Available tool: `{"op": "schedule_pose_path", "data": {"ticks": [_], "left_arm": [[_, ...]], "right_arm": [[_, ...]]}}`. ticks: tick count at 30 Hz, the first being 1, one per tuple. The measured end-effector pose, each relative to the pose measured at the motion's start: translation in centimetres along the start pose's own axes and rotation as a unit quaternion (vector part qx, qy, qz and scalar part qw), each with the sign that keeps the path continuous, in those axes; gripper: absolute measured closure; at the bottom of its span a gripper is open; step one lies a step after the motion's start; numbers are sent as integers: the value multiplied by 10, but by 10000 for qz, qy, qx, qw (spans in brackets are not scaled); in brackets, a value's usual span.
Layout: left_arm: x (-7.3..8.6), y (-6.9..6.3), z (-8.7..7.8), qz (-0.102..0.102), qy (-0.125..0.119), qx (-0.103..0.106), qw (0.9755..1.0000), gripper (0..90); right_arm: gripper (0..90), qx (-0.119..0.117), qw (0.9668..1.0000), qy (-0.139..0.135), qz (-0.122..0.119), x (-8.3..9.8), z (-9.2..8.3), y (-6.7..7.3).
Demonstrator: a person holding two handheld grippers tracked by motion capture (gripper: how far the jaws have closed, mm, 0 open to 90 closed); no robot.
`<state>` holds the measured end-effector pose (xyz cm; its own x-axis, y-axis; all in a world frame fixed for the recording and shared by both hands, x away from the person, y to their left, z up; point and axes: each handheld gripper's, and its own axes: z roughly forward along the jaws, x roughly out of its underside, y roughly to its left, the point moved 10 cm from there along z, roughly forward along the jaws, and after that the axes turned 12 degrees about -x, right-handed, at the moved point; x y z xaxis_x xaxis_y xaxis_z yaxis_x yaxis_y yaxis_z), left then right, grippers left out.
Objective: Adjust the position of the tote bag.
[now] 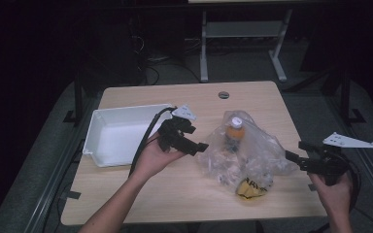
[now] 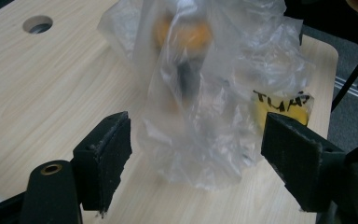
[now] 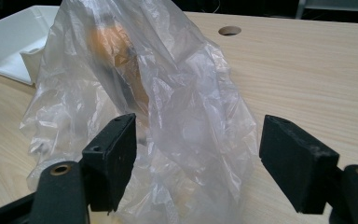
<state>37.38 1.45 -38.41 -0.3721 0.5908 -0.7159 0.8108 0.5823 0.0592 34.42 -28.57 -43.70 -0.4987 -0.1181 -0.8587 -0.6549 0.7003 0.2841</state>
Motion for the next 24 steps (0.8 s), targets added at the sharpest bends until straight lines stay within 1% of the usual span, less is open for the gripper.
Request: {"op": "schedule_pose_path", "data": {"ticks": [1, 3, 4, 6, 7, 8, 9, 10, 11, 13, 15, 16, 18, 19, 20, 21, 22, 24], "left_arm": [[0, 0, 0, 0, 0, 0, 10000, 236], [-11, -2, 7, 74, 57, 22, 10000, 236], [-15, -2, 10, 70, 57, 24, 10000, 236], [-22, -3, 14, 104, 85, 73, 9999, 237], [-22, -3, 14, 104, 85, 73, 9999, 242], [-29, -5, 17, 175, 107, 81, 9998, 247], [-29, -5, 17, 175, 107, 81, 9998, 247], [-33, -5, 21, 303, 185, 84, 9993, 248], [-33, -5, 21, 303, 185, 84, 9993, 249], [-40, -3, 27, 346, 260, 63, 9990, 250], [-44, -3, 31, 381, 299, 107, 9988, 277], [-46, -3, 34, 435, 335, 95, 9984, 286], [-49, -3, 39, 463, 376, 93, 9982, 290], [-49, -3, 39, 463, 376, 93, 9982, 292], [-53, -4, 43, 476, 401, 102, 9980, 298], [-53, -4, 43, 476, 401, 102, 9980, 306], [-56, -4, 47, 556, 452, 71, 9974, 313], [-57, -4, 48, 569, 477, 68, 9972, 333]], "right_arm": [[268, 0, 10000, 0, 0, 0, 0, 0], [268, 2, 10000, -15, 0, 0, -1, 0], [268, -1, 10000, -17, -7, 0, -1, 0], [268, 1, 10000, -6, -11, 0, -1, 0], [268, -1, 10000, -4, -11, 0, -1, 0], [268, -4, 10000, -4, -15, 0, 0, 0], [268, -7, 10000, -1, -6, 1, 0, 0], [268, -15, 10000, 1, -5, 1, 0, -1], [268, -23, 10000, 10, 11, 2, 0, -1], [267, -27, 10000, 17, 15, 2, 1, -1], [267, -32, 10000, 17, 15, 2, 1, -2], [266, -37, 10000, 18, 17, 2, 1, -2], [266, -39, 10000, 19, 11, 2, 1, -1], [265, -39, 10000, 22, 9, 2, 1, -1], [265, -43, 10000, 18, 8, 2, 1, -1], [265, -43, 10000, 18, 8, 2, 1, -1], [264, -45, 10000, 21, -4, 2, 1, -1], [264, -48, 10000, 20, -3, 2, 1, -1]]}}
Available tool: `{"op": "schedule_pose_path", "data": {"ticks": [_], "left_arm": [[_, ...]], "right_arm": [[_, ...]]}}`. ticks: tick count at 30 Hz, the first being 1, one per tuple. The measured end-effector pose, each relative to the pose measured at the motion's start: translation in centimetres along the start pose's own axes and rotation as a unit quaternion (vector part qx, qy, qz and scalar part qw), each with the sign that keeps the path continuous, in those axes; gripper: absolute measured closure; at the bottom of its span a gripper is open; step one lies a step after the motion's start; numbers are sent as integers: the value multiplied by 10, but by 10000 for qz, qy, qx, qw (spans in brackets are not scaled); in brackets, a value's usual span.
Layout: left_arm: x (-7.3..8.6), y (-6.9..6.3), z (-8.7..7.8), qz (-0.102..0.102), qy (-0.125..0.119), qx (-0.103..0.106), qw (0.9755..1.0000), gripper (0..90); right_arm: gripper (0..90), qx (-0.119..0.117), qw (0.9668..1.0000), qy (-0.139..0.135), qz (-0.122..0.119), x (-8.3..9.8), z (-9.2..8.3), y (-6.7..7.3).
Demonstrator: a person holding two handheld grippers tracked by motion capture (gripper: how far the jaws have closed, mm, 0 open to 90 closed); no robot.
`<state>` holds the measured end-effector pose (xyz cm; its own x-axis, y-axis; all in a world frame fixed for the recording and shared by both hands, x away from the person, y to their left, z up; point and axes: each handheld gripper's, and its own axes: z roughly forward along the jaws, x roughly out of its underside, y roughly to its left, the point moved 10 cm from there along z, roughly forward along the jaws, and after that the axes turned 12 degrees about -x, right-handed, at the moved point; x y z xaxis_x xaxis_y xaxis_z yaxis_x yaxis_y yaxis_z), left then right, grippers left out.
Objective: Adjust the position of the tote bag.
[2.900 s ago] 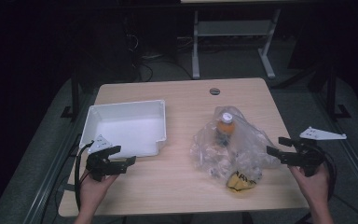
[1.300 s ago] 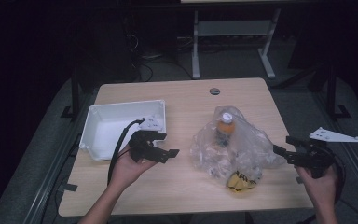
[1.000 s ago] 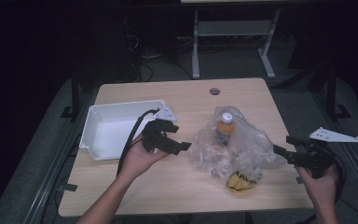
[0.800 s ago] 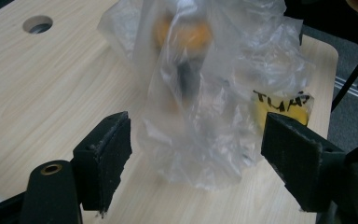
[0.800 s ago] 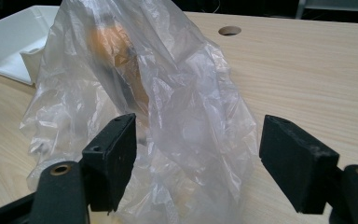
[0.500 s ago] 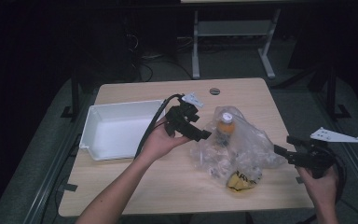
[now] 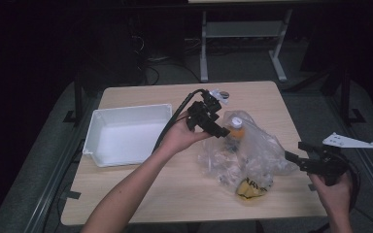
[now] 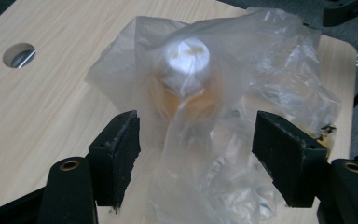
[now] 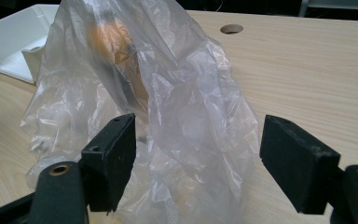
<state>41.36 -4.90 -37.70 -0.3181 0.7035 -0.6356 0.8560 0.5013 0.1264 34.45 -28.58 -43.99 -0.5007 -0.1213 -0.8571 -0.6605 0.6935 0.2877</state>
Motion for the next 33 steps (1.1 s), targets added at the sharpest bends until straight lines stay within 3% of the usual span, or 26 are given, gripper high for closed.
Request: {"op": "schedule_pose_path", "data": {"ticks": [2, 9, 13, 16, 19, 21, 24, 29, 33], "left_arm": [[-2, 0, 5, 193, 193, -20, 9996, 378], [-8, -3, 14, 148, 350, 95, 9992, 459], [-10, -5, 22, 231, 476, -23, 9986, 514], [-9, -4, 26, 344, 628, -115, 9974, 598], [-10, -4, 27, 345, 628, -81, 9974, 679], [-7, -4, 28, 518, 704, -123, 9961, 761], [-3, -3, 29, 596, 805, -112, 9949, 851], [0, -1, 29, 545, 824, -123, 9950, 873], [8, 6, 26, 572, 949, -207, 9936, 890]], "right_arm": [[264, -6, 10000, -6, 17, 0, 0, 0], [261, 12, 10000, -32, -7, 0, -2, -1], [261, 15, 10000, -47, -10, 0, -3, -1], [261, 13, 10000, -76, 4, -1, -3, -1], [261, 23, 10000, -73, -10, 0, -3, -1], [262, 60, 10000, -56, 0, 1, -4, -2], [261, 82, 9999, -100, 15, 0, -5, -3], [261, 101, 9999, -127, 10, -1, -6, -3], [261, 99, 9998, -151, 8, -1, -7, -3]]}}
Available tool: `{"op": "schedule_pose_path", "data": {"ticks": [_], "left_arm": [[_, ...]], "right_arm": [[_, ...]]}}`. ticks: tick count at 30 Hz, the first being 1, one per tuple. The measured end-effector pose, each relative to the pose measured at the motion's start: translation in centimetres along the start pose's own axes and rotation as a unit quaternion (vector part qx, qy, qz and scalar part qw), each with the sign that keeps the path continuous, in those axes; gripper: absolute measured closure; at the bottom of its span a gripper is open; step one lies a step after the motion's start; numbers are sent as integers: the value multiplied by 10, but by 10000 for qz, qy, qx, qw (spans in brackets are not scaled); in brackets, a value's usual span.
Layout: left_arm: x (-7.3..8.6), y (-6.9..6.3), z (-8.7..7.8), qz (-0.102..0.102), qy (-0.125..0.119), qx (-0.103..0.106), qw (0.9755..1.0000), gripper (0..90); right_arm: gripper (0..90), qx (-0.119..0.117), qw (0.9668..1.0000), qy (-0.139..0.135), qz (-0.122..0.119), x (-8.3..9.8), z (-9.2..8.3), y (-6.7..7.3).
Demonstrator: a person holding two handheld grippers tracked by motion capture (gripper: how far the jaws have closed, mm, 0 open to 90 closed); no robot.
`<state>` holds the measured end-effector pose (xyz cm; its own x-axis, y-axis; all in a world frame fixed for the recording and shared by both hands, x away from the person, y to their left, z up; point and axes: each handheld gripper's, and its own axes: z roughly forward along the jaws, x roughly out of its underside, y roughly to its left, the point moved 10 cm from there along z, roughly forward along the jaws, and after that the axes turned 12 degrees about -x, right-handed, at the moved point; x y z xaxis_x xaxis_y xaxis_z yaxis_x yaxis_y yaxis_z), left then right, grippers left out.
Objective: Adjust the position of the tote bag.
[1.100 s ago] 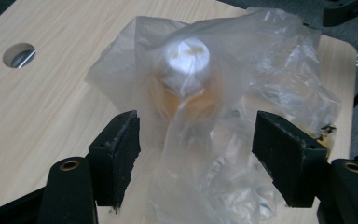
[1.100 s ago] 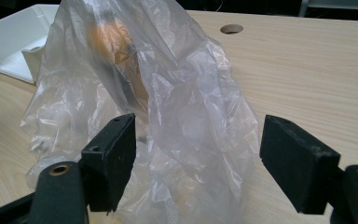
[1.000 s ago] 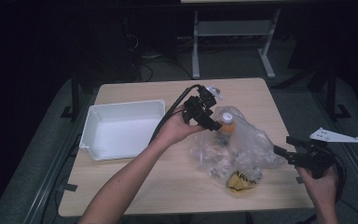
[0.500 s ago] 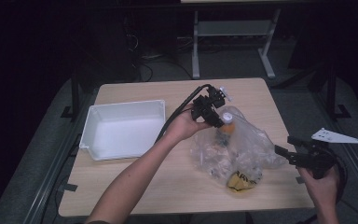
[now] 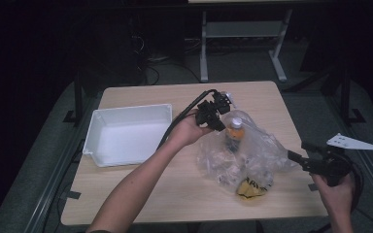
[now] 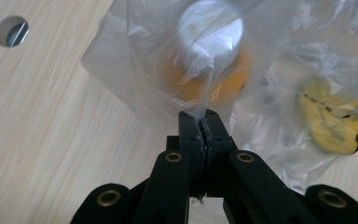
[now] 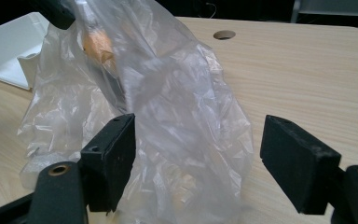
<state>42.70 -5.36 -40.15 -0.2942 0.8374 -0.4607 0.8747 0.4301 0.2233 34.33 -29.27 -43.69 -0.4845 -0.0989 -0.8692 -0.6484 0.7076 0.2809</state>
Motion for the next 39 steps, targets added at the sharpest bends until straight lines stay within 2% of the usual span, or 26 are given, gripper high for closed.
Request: {"op": "schedule_pose_path", "data": {"ticks": [6, 10, 12, 15, 23, 25, 34, 39], "left_arm": [[12, 5, 2, -95, 69, -51, 9999, 890], [27, 11, 5, -221, 195, -56, 9996, 890], [33, 14, 6, -210, 268, -61, 9994, 891], [40, 16, 7, -313, 290, -64, 9991, 892], [59, 21, 13, -355, 505, -75, 9981, 892], [64, 22, 16, -418, 565, -58, 9975, 892], [75, 24, 22, -461, 713, -46, 9964, 892], [84, 26, 27, -551, 823, -41, 9951, 892]], "right_arm": [[261, 11, 10000, -42, 18, -1, -2, 0], [261, 21, 9999, -101, 24, -2, -3, -1], [261, 23, 9999, -105, 30, -1, -3, -1], [261, 23, 9999, -99, 42, -1, -3, -2], [260, 8, 9999, -91, 79, 0, -3, -2], [260, 7, 9999, -80, 78, 0, -3, -2], [260, 17, 9999, -64, 94, 1, -2, -3], [260, 2, 9999, -74, 99, 1, -2, -3]]}}
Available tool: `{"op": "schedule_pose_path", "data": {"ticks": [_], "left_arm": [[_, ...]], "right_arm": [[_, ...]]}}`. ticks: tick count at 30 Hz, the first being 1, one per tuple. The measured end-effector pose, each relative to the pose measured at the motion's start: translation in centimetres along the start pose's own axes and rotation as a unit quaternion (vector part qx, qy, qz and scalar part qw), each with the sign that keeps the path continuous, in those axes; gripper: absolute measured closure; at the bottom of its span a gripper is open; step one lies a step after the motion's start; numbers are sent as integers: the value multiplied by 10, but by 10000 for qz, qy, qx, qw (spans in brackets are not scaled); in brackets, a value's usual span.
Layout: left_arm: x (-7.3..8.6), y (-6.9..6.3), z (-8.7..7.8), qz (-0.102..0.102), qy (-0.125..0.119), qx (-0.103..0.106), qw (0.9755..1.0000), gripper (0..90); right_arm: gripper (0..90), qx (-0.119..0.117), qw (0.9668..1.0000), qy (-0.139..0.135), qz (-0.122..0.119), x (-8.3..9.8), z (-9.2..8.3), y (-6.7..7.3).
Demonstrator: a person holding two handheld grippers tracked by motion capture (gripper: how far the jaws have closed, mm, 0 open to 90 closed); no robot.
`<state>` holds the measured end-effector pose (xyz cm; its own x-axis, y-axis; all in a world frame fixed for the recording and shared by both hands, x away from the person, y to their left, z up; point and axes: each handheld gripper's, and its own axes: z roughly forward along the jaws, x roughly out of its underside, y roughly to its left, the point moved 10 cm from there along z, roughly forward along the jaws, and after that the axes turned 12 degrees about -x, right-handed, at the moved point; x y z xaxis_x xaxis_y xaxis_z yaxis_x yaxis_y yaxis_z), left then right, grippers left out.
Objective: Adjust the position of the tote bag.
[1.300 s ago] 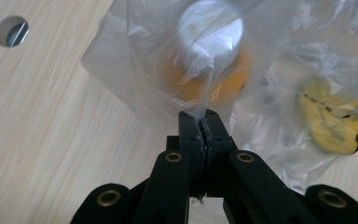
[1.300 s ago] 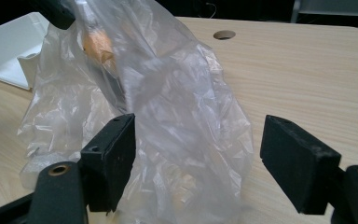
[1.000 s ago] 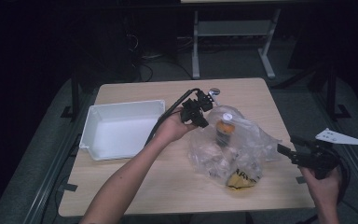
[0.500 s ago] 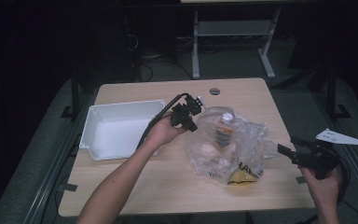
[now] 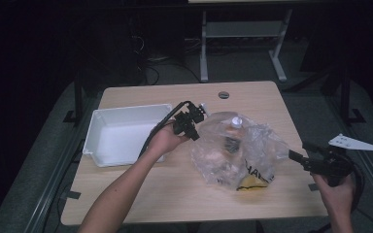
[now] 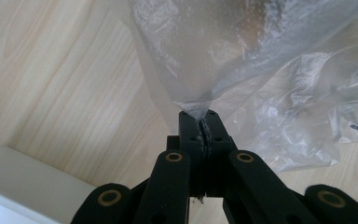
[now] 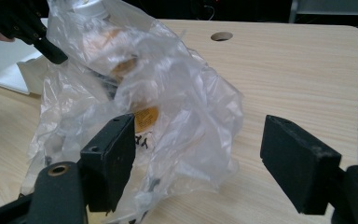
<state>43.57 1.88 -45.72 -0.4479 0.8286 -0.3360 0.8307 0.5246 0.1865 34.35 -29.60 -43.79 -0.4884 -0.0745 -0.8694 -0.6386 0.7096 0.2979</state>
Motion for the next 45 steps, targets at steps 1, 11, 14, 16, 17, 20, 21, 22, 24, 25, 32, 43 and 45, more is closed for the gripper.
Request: {"op": "schedule_pose_path", "data": {"ticks": [1, 11, 14, 16, 17, 20, 21, 22, 24, 25, 32, 43, 45], "left_arm": [[0, 0, 0, 0, 0, 0, 10000, 891], [2, -1, 0, -147, -42, 196, 9997, 774], [-1, -3, -10, -115, -183, 237, 9995, 661], [-4, -5, -18, -94, -278, 192, 9994, 610], [-5, -5, -22, -79, -316, 166, 9993, 590], [-8, -5, -32, -35, -404, 143, 9991, 546], [-11, -7, -40, 2, -473, 121, 9988, 535], [-14, -7, -44, 45, -506, 93, 9987, 525], [-20, -10, -54, 107, -605, 51, 9981, 513], [-20, -10, -54, 107, -605, 51, 9981, 506], [-53, -29, -80, 511, -840, -48, 9951, 496], [-79, -37, -73, 707, -685, -101, 9951, 440], [-84, -38, -71, 737, -663, -87, 9950, 411]], "right_arm": [[260, 2, 10000, 11, 3, 0, 0, 0], [260, -19, 10000, 48, -6, 1, 2, 0], [260, -21, 10000, 54, -6, 1, 2, 1], [260, -18, 10000, 50, -9, 1, 2, 0], [260, -16, 10000, 48, -7, 1, 2, 0], [260, -9, 10000, 41, -11, 1, 2, 1], [260, -12, 10000, 40, -11, 1, 2, 1], [260, -16, 10000, 40, -19, 1, 2, 1], [260, -17, 10000, 50, -19, 1, 2, 1], [260, -17, 10000, 50, -19, 1, 2, 1], [260, -32, 10000, 62, -1, 2, 3, 1], [260, -87, 9999, 78, 2, 3, 4, 1], [260, -89, 9999, 74, -1, 2, 4, 1]]}}
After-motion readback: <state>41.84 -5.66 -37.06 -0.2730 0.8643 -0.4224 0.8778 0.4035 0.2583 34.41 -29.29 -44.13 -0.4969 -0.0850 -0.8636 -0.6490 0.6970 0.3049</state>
